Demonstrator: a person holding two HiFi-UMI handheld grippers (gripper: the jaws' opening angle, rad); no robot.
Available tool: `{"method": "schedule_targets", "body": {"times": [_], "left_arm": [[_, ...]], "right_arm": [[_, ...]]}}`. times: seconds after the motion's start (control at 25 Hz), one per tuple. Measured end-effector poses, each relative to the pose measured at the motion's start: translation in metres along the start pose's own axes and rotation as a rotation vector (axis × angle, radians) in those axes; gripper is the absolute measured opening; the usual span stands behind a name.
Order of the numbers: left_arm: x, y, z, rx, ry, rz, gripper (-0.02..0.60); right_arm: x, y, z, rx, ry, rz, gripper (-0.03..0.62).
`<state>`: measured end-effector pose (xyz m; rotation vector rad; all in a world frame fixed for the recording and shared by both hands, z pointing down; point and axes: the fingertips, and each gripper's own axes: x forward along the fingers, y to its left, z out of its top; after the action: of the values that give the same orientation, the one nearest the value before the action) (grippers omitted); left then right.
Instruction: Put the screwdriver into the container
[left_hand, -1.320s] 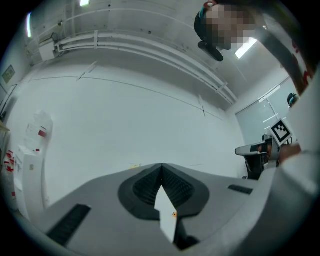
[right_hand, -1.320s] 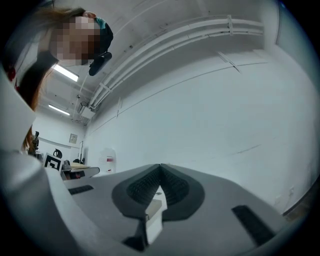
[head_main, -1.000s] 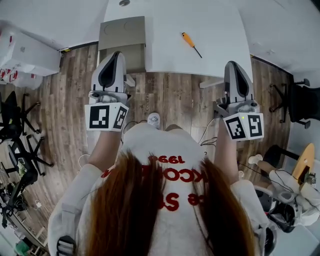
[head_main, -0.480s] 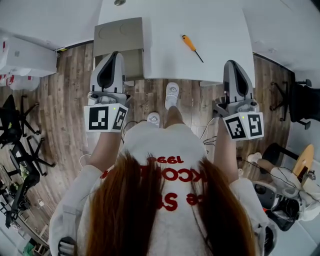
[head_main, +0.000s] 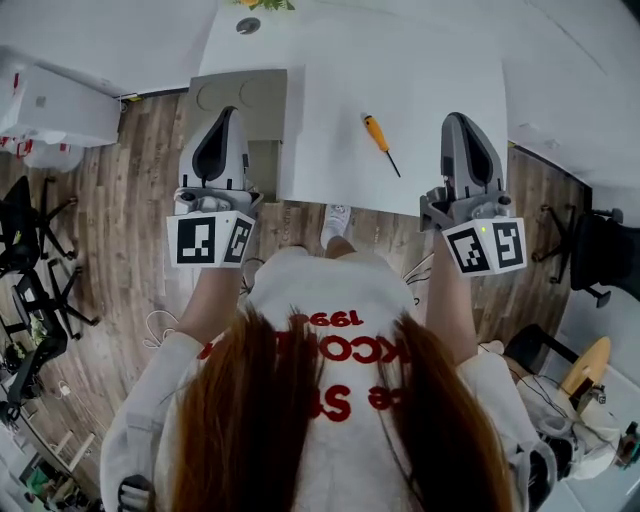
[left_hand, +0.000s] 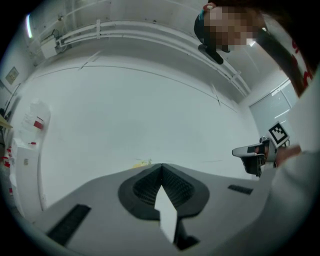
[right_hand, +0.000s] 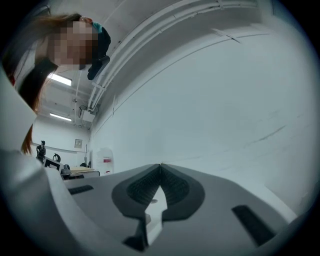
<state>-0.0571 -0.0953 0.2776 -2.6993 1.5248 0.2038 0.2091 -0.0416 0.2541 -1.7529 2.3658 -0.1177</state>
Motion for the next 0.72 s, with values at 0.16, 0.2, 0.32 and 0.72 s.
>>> {"method": "schedule_targets", "body": {"times": [0.16, 0.2, 0.32, 0.72], "left_arm": [[0.023, -0.001, -0.004, 0.009, -0.002, 0.037, 0.005], [0.028, 0.000, -0.005, 0.012, -0.003, 0.046, 0.005], [0.040, 0.001, -0.009, 0.024, 0.001, 0.074, 0.005], [0.067, -0.004, -0.009, 0.040, -0.022, 0.119, 0.005]], "right_arm": [[0.020, -0.021, 0.001, 0.010, 0.003, 0.036, 0.006], [0.024, -0.026, 0.000, 0.012, 0.005, 0.045, 0.006], [0.036, -0.039, -0.004, 0.022, 0.009, 0.070, 0.006], [0.064, -0.061, -0.008, 0.041, 0.004, 0.129, 0.006]]}}
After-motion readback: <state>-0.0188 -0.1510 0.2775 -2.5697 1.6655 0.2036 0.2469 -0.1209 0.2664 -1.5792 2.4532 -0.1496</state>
